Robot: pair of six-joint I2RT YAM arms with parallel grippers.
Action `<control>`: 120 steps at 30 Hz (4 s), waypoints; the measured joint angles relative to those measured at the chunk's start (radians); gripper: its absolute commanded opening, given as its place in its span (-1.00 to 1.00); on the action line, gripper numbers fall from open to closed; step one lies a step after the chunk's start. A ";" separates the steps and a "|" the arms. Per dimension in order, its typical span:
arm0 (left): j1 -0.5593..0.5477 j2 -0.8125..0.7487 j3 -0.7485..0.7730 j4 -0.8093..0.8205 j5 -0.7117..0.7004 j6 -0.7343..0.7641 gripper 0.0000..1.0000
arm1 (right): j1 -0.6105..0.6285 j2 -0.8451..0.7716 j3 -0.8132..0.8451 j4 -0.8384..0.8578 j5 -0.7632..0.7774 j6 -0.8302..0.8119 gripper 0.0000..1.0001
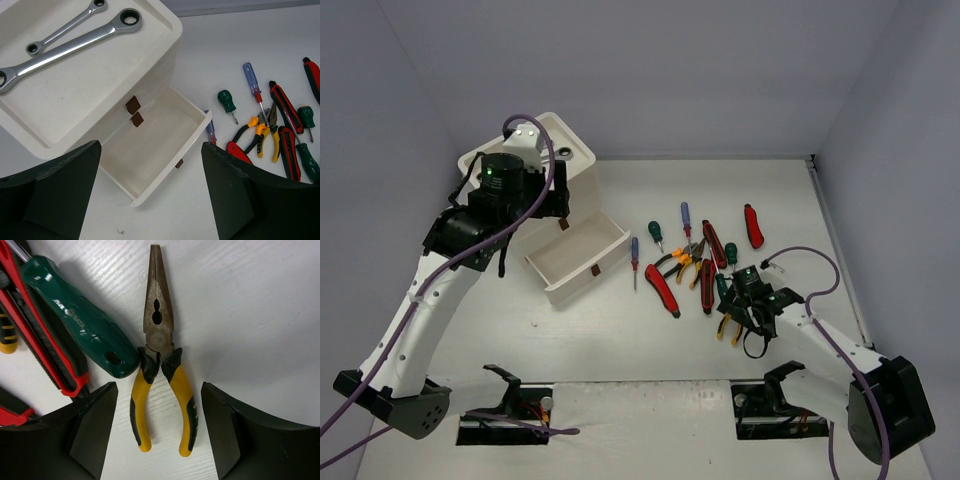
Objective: Sort the tools into containers
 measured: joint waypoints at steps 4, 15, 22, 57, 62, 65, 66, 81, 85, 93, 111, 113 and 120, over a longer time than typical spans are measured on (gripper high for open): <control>-0.012 0.006 -0.004 -0.001 0.017 0.008 0.57 | 0.001 0.069 0.010 0.001 -0.025 -0.004 0.31; -0.024 0.027 -0.004 -0.001 0.042 0.021 0.57 | 0.091 0.223 0.102 -0.006 -0.015 -0.040 -0.23; -0.031 0.047 -0.004 0.000 0.047 0.021 0.57 | 0.210 0.336 0.189 -0.015 0.001 -0.032 -0.99; -0.057 0.081 -0.005 0.000 0.081 -0.006 0.57 | 0.284 0.299 0.238 0.046 -0.013 -0.037 -0.56; -0.068 0.074 -0.028 0.001 0.089 -0.009 0.57 | 0.290 0.299 0.184 0.050 -0.014 -0.016 -0.50; -0.070 0.072 -0.039 -0.001 0.092 -0.011 0.57 | 0.290 0.299 0.169 0.056 -0.014 -0.004 -0.47; -0.070 0.072 -0.040 -0.001 0.093 -0.012 0.57 | 0.290 0.299 0.167 0.057 -0.014 -0.002 -0.45; -0.078 0.072 -0.040 0.000 0.098 -0.013 0.57 | 0.312 0.347 0.174 0.106 -0.023 -0.014 -1.00; -0.078 0.072 -0.040 0.000 0.098 -0.013 0.57 | 0.338 0.356 0.183 0.120 -0.025 -0.020 -1.00; -0.078 0.072 -0.040 0.000 0.096 -0.013 0.57 | 0.366 0.241 0.212 0.087 -0.048 -0.038 -1.00; -0.078 0.045 -0.040 0.000 0.015 0.002 0.57 | 0.434 0.298 0.604 0.090 -0.014 -0.149 -1.00; -0.078 0.032 -0.040 0.000 -0.002 0.004 0.57 | 0.434 0.380 0.665 0.106 -0.001 -0.151 -1.00; -0.078 -0.016 -0.041 -0.006 -0.077 0.018 0.57 | 0.444 0.700 0.957 0.119 0.040 -0.151 -1.00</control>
